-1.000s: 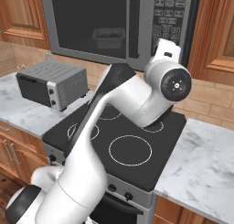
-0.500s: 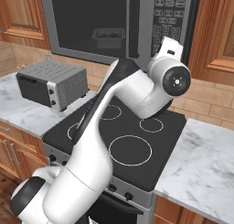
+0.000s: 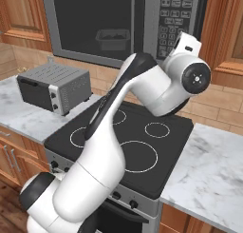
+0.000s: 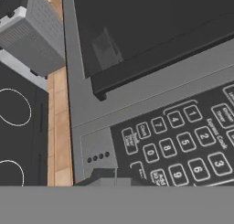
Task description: Place the tupperware containing the steak and squash meal in the microwave. Close the microwave door and press the start button to reheat the meal.
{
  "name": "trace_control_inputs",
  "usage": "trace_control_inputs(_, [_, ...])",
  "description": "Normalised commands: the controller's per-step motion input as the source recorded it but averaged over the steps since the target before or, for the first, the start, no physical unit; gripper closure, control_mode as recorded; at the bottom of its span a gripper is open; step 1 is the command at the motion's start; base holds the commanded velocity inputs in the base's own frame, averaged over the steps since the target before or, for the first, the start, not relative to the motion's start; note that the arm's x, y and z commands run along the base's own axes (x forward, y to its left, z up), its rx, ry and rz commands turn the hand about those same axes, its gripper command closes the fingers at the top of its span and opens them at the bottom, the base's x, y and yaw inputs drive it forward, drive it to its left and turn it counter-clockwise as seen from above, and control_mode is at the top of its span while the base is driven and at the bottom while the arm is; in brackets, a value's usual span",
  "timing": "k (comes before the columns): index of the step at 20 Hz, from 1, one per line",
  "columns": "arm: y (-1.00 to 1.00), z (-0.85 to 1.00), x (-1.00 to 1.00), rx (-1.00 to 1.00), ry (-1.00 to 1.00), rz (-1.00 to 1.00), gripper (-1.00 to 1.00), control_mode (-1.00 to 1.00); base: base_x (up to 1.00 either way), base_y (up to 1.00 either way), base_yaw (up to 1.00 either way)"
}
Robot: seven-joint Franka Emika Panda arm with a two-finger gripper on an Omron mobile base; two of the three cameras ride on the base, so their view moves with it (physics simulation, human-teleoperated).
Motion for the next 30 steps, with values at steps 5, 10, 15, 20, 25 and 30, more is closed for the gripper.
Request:
trace_control_inputs(5, [0.00,0.04,0.00,0.00,-0.02,0.04,1.00,-1.00,0.00,0.00,0.00])
trace_control_inputs(10, [0.00,0.00,0.04,0.00,0.00,0.03,1.00,-1.00,0.00,0.00,0.00])
trace_control_inputs(15, [0.00,0.00,0.16,0.00,-0.01,0.01,1.00,-1.00,0.00,0.00,0.00])
trace_control_inputs(20, [0.00,0.00,0.18,0.00,-0.02,0.00,1.00,-1.00,0.00,0.00,0.00])
trace_control_inputs(25, [-0.04,-0.04,0.15,0.00,-0.03,0.00,1.00,-1.00,0.00,0.00,0.00])
trace_control_inputs(30, [-0.08,-0.11,0.13,0.00,-0.02,0.00,1.00,-1.00,0.00,0.00,0.00])
